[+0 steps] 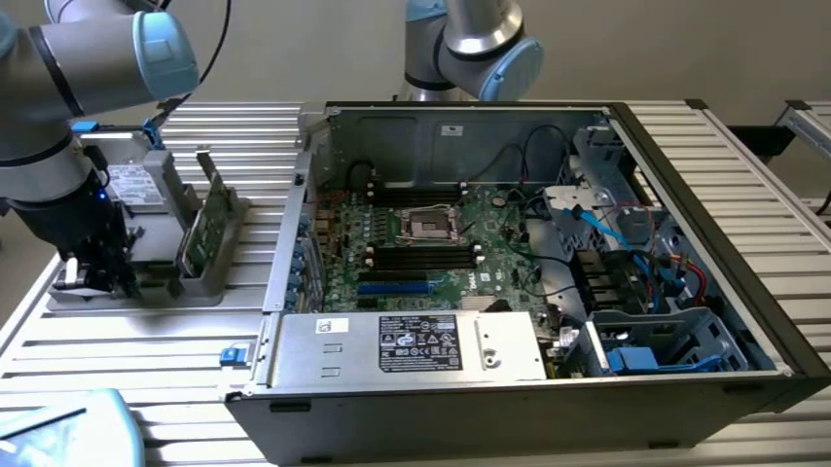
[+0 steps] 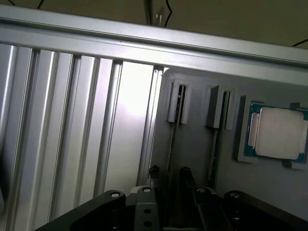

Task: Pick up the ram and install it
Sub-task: 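Pick up the ram and move it above insertion slot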

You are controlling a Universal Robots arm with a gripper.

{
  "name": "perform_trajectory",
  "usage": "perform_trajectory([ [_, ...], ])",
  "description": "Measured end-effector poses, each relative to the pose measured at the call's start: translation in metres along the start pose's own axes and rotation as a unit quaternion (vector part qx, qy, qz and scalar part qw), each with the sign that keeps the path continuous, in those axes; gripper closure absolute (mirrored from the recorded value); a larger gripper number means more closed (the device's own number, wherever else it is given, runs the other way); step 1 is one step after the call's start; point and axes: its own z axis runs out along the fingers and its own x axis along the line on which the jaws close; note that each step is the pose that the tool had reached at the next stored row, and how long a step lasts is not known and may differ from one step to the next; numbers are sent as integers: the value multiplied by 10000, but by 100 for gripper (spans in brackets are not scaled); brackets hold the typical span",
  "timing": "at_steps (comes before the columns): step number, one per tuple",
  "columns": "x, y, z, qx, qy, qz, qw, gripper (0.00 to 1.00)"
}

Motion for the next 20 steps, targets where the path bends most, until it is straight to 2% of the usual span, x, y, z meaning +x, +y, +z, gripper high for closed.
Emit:
perform_trajectory([
  [14, -8, 2, 18, 1, 0, 0, 10000, 69],
  [16, -8, 2, 18, 1, 0, 0, 10000, 71],
  [18, -8, 2, 18, 0, 0, 0, 10000, 84],
  [20, -8, 2, 18, 1, 0, 0, 10000, 86],
])
